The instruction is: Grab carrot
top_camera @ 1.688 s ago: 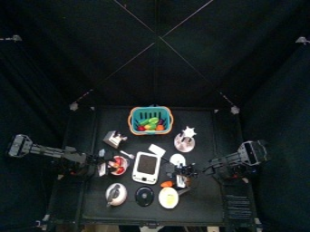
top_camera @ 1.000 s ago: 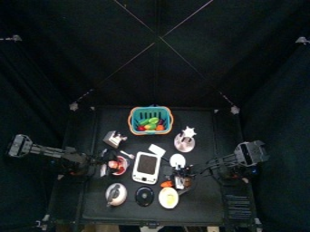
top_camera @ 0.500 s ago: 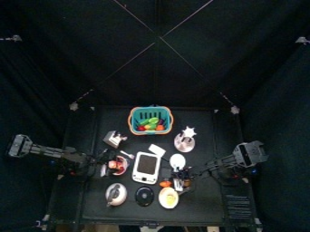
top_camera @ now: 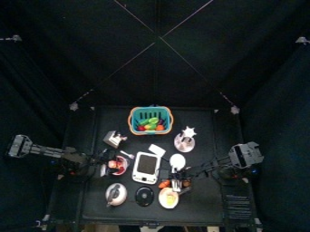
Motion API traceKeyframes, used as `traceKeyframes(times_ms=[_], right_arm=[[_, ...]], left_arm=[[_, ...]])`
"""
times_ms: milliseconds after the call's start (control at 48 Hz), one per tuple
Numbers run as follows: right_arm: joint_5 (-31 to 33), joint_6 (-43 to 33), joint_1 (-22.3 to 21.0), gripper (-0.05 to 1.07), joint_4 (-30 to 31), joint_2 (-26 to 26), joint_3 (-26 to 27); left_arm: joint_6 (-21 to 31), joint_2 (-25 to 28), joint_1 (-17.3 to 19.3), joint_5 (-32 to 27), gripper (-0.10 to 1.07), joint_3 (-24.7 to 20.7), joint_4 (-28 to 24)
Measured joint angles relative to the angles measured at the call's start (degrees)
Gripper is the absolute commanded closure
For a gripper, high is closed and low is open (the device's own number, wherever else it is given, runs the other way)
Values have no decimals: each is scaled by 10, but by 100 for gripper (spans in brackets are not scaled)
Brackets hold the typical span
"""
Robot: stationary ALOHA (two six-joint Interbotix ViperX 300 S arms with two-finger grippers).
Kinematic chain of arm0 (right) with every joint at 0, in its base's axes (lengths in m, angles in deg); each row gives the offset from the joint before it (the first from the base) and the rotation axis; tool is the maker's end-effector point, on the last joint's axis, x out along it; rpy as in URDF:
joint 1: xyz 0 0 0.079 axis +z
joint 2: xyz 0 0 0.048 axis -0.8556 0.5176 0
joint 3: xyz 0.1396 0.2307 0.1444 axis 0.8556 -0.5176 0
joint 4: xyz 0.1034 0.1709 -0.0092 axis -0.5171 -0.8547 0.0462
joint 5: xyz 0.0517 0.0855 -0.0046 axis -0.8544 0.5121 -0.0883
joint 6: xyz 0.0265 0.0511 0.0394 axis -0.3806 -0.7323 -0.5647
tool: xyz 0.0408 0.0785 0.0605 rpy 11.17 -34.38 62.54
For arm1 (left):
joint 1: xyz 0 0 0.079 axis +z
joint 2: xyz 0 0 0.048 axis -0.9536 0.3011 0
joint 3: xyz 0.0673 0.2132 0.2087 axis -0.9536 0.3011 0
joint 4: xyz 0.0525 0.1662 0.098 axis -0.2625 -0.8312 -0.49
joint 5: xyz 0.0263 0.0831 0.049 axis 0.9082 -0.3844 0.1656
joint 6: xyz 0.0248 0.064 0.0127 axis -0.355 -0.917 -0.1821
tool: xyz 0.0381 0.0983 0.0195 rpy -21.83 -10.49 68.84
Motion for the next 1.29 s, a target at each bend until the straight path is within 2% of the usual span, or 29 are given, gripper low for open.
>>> traceKeyframes(times_ms=[646,750,1021,1292], right_arm=[[0,1,-3,12,53,42,42],[0,1,-3,19,55,47,46],[5,1,-3,44,57,49,47],[61,4,-1,46,69,11,51]], left_arm=[[0,0,7,1,8,7,0],[0,0,8,1,8,8,0],[0,0,9,1,8,8,1],[0,0,9,1,8,8,1]])
